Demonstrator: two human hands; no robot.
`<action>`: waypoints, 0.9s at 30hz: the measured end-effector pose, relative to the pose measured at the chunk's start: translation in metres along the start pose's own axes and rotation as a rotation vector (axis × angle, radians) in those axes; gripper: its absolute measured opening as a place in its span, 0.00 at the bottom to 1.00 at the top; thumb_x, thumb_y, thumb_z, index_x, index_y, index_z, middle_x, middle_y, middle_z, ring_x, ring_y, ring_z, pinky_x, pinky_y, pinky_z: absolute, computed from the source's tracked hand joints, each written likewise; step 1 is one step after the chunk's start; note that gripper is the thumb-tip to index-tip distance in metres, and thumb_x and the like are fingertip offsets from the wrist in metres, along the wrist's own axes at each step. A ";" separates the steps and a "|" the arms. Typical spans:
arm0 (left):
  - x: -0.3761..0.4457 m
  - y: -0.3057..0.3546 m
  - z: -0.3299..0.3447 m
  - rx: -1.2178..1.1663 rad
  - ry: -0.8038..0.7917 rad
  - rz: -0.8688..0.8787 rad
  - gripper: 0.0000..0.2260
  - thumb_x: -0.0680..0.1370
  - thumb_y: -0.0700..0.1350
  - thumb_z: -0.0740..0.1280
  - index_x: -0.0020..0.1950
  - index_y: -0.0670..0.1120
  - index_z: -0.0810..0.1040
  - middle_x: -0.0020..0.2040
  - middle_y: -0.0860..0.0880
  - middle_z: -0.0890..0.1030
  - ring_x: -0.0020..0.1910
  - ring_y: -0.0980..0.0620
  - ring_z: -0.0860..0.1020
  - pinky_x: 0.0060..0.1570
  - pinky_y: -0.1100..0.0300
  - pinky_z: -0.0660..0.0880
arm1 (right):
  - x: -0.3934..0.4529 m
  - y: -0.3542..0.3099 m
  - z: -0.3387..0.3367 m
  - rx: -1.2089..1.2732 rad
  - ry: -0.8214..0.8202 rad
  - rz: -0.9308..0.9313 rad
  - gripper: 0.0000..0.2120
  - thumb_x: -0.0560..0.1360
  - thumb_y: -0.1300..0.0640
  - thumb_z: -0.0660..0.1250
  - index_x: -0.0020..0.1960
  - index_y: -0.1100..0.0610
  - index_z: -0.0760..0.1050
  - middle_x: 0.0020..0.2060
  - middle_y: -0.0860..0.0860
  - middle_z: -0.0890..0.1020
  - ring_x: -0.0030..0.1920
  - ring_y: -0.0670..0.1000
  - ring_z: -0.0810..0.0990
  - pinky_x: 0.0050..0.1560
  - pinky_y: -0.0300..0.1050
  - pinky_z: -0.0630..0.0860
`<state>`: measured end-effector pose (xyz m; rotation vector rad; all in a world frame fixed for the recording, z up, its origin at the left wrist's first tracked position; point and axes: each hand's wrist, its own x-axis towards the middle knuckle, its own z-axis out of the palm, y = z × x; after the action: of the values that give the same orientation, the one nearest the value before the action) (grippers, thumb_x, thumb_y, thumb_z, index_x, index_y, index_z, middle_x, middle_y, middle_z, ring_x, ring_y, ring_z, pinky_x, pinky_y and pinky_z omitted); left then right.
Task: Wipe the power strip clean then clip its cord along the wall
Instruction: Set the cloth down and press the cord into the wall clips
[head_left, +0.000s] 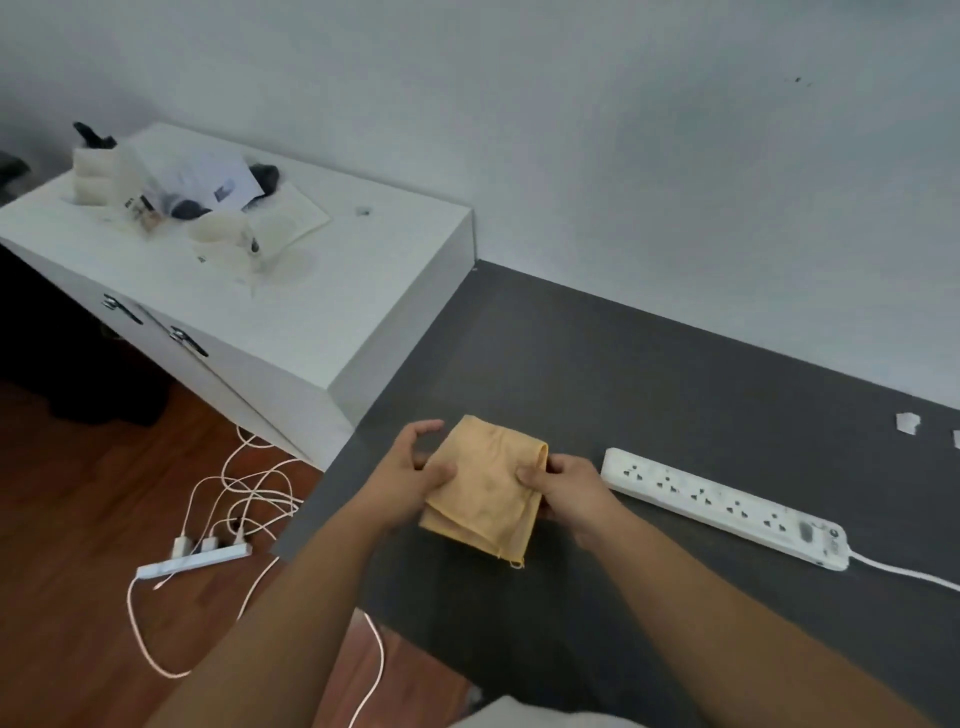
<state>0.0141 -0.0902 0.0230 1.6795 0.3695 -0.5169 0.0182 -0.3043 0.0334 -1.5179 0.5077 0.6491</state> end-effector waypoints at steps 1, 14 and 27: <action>-0.001 -0.008 -0.011 0.038 0.037 0.012 0.16 0.76 0.43 0.68 0.58 0.61 0.70 0.49 0.47 0.83 0.47 0.45 0.82 0.47 0.47 0.79 | 0.005 0.003 0.012 0.002 -0.024 0.024 0.07 0.75 0.62 0.68 0.53 0.57 0.78 0.48 0.53 0.83 0.49 0.52 0.82 0.49 0.50 0.80; -0.009 -0.070 -0.060 0.928 0.235 0.100 0.19 0.74 0.40 0.60 0.61 0.57 0.75 0.71 0.53 0.64 0.69 0.47 0.61 0.69 0.48 0.64 | 0.033 0.055 0.083 -0.663 0.116 -0.281 0.21 0.72 0.49 0.68 0.62 0.50 0.67 0.53 0.48 0.73 0.51 0.49 0.74 0.50 0.45 0.73; 0.003 -0.112 -0.045 1.292 0.016 0.350 0.33 0.79 0.66 0.44 0.78 0.51 0.39 0.79 0.53 0.38 0.77 0.52 0.35 0.74 0.45 0.39 | 0.050 0.084 0.064 -1.563 -0.164 -0.631 0.30 0.79 0.37 0.43 0.76 0.44 0.38 0.76 0.38 0.39 0.75 0.47 0.35 0.69 0.59 0.30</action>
<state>-0.0352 -0.0272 -0.0674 2.9044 -0.3649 -0.4954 -0.0071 -0.2420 -0.0620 -2.8176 -0.8544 0.6362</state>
